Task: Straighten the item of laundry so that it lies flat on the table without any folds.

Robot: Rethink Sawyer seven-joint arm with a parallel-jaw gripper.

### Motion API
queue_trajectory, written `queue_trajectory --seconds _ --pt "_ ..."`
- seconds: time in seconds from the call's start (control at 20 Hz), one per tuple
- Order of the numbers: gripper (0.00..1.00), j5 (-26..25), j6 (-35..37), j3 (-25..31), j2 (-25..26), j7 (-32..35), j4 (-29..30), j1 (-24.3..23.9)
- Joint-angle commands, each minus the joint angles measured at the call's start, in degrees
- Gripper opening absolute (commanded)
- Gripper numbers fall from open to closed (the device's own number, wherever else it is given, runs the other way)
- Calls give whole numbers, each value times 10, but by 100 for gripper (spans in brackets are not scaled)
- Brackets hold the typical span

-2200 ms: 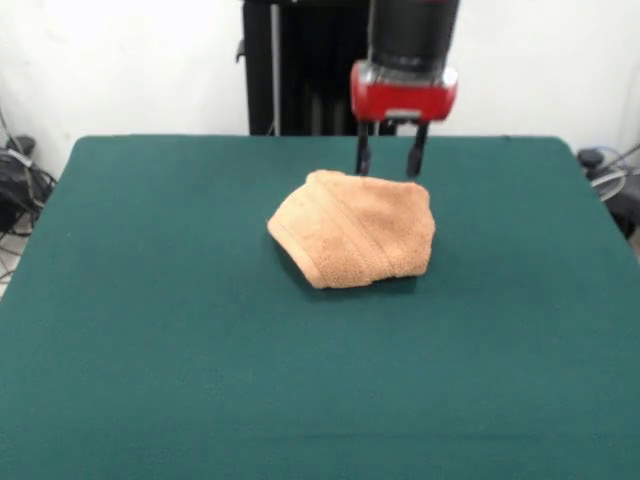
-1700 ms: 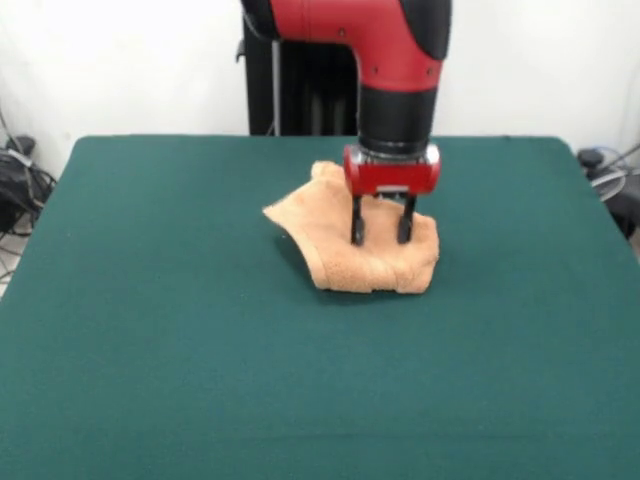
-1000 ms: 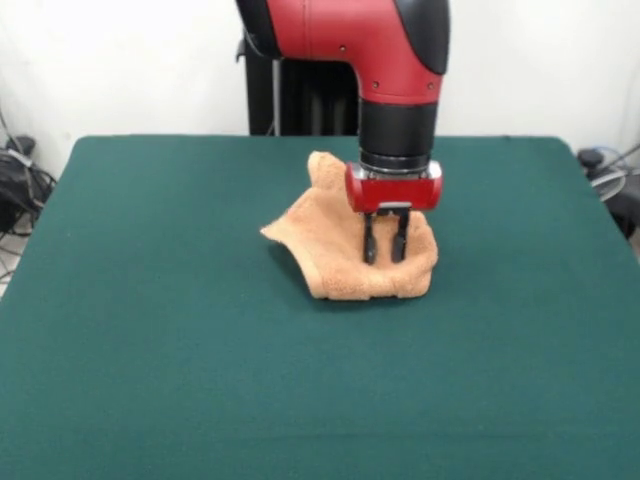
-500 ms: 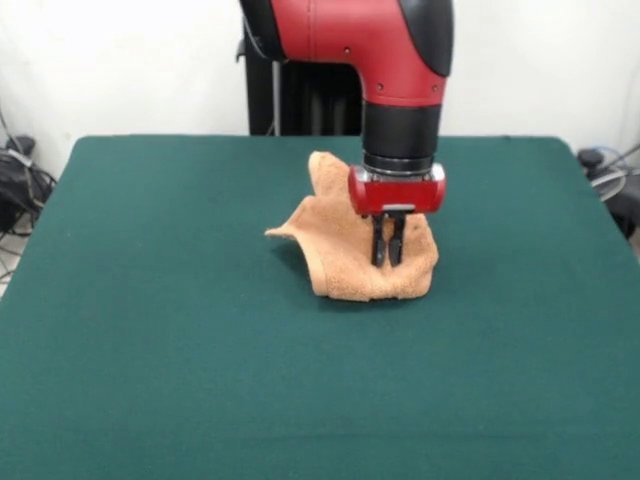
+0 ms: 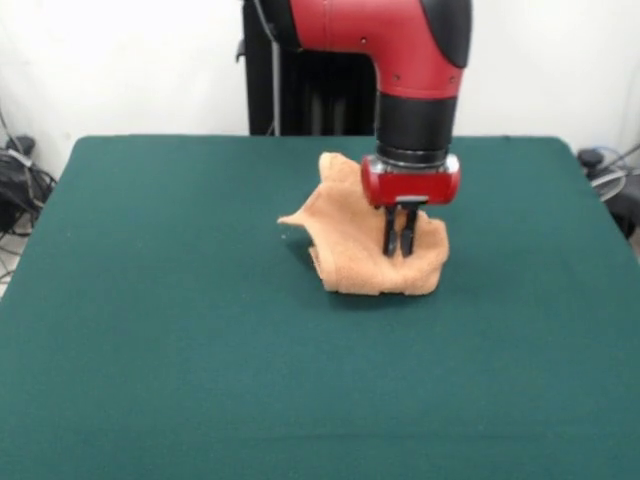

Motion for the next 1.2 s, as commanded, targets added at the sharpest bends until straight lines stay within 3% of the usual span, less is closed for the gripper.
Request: queue_trajectory --seconds 0.05,0.35,0.6,0.9,1.2 --pt "0 55 231 1 -40 81 -25 65" --pt "0 63 296 8 -67 91 -25 63" --pt "0 70 345 -10 -94 123 -27 93" --pt "0 73 363 -9 -101 126 -31 98" --pt "0 98 435 -39 -143 190 -29 164"
